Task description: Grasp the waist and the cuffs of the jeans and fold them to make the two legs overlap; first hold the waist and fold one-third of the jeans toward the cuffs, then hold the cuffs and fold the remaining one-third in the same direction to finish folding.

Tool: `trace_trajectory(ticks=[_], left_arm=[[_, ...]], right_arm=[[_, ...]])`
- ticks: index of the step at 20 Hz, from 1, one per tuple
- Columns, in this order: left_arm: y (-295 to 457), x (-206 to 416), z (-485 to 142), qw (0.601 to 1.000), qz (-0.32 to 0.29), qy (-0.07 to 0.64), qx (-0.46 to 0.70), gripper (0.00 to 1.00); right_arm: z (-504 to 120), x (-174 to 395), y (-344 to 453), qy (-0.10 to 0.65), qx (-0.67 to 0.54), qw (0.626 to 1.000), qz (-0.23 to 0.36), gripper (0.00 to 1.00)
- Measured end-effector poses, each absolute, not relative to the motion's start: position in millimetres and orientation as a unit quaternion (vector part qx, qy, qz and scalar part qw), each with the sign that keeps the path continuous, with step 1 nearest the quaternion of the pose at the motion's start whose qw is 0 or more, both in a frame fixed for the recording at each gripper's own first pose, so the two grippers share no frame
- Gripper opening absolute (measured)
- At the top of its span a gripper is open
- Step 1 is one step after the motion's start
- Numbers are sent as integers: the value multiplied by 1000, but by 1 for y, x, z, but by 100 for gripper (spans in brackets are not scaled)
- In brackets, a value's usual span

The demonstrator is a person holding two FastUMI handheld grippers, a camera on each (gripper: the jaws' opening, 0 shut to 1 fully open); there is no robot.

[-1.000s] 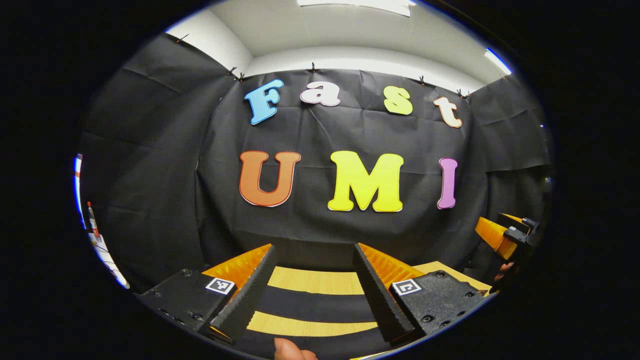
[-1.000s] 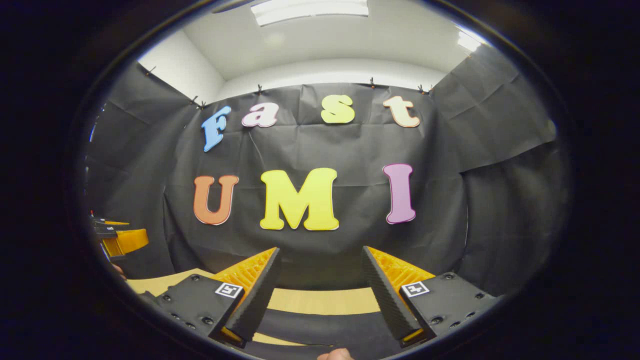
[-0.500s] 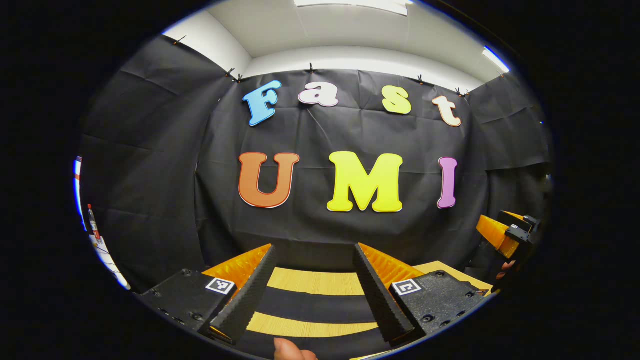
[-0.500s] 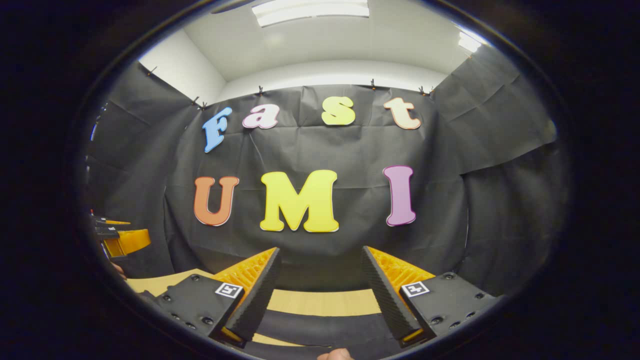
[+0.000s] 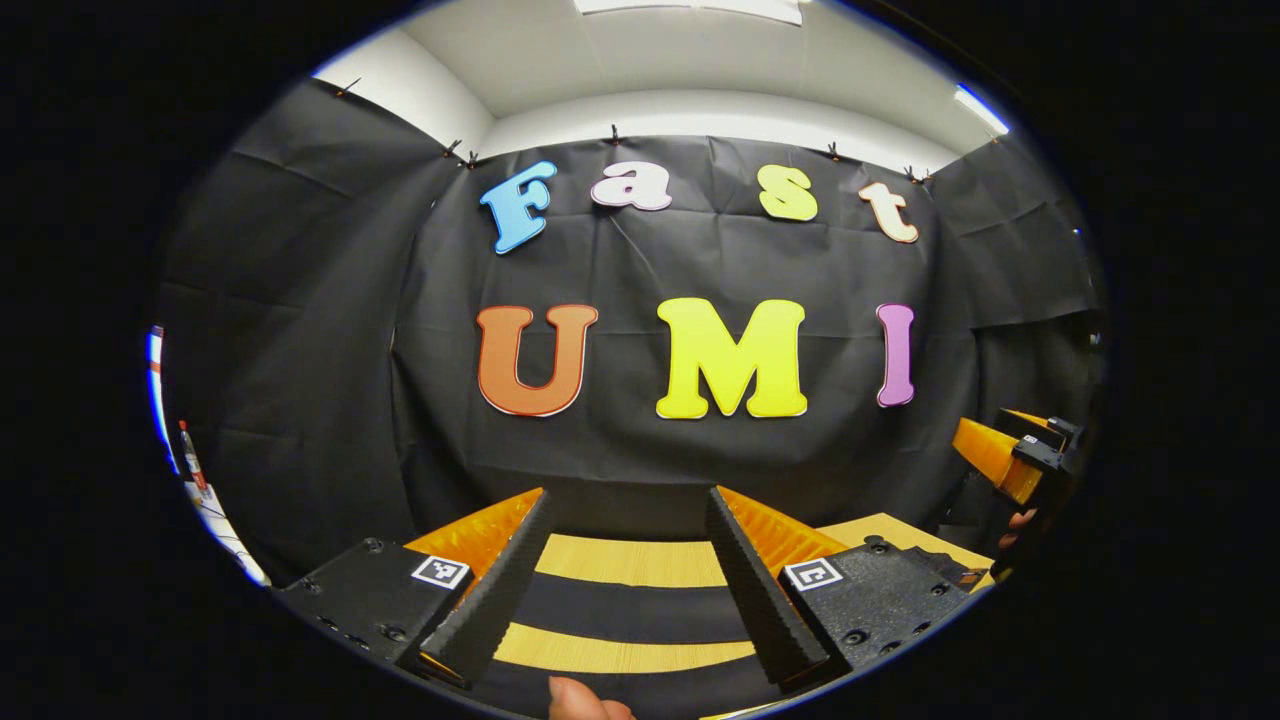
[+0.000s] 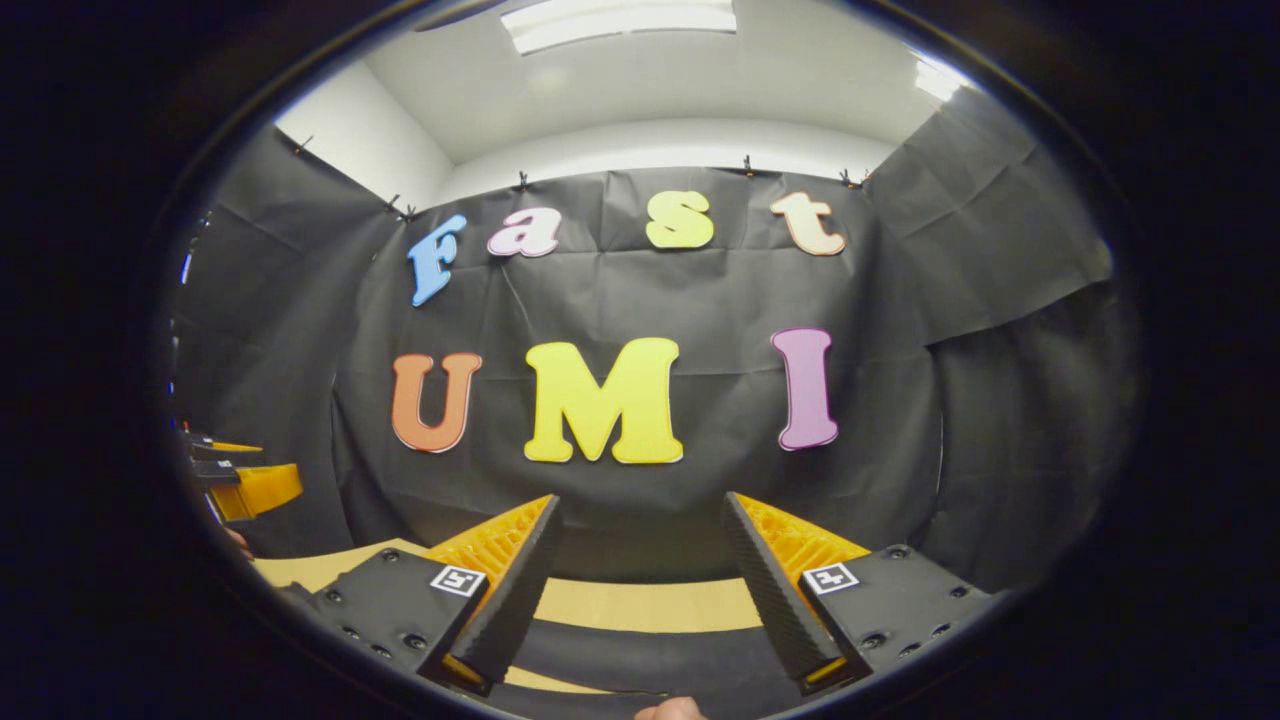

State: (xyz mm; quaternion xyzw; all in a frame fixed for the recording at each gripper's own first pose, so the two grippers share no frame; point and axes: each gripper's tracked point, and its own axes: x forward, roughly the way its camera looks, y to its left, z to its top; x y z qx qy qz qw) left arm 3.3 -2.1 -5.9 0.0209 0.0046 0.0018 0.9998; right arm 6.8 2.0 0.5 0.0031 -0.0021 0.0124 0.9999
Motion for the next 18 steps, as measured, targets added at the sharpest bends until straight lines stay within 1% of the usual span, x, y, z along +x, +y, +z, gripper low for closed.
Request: trace_trajectory(ticks=[3, 5, 6, 7, 8, 9, 11, 13, 14, 15, 16, 17, 18], left_arm=[[-6, 5, -11, 1000, -6, 14, 12, 98], [-14, 0, -22, 999, -31, 33, -18, 98], [-12, -5, -31, 997, -37, 49, -40, 98], [-8, -11, -45, 994, -36, 71, -68, 98], [0, -19, -59, 989, -30, 98, -107, 98], [10, -30, -77, 979, -16, 130, -159, 98], [40, -57, -115, 946, 37, 186, -264, 98], [81, -82, -153, 897, 109, 228, -363, 99], [101, -97, -172, 869, 147, 242, -407, 99], [124, -113, -192, 840, 186, 252, -443, 99], [141, -130, -208, 812, 223, 263, -470, 99], [155, -144, -223, 786, 257, 275, -491, 99], [164, -157, -235, 760, 283, 284, -511, 99]], right_arm=[[-4, 9, 6, 2, 5, 1000, 17, 99], [-6, 10, 10, 5, 8, 1000, 23, 99], [-7, 11, 11, 6, 11, 1000, 25, 99], [-9, 12, 11, 8, 11, 1000, 26, 96], [-12, 13, 11, 12, 9, 1000, 28, 99], [-13, 15, 11, 13, 7, 1000, 27, 99], [-16, 18, 10, 18, 1, 999, 29, 99], [-20, 22, 7, 22, -6, 999, 30, 99], [-22, 24, 5, 24, -9, 999, 29, 96], [-24, 26, 2, 27, -13, 999, 28, 96], [-26, 28, -3, 30, -17, 999, 26, 99], [-28, 31, -8, 33, -20, 999, 22, 99], [-30, 32, -14, 37, -23, 999, 18, 96]])
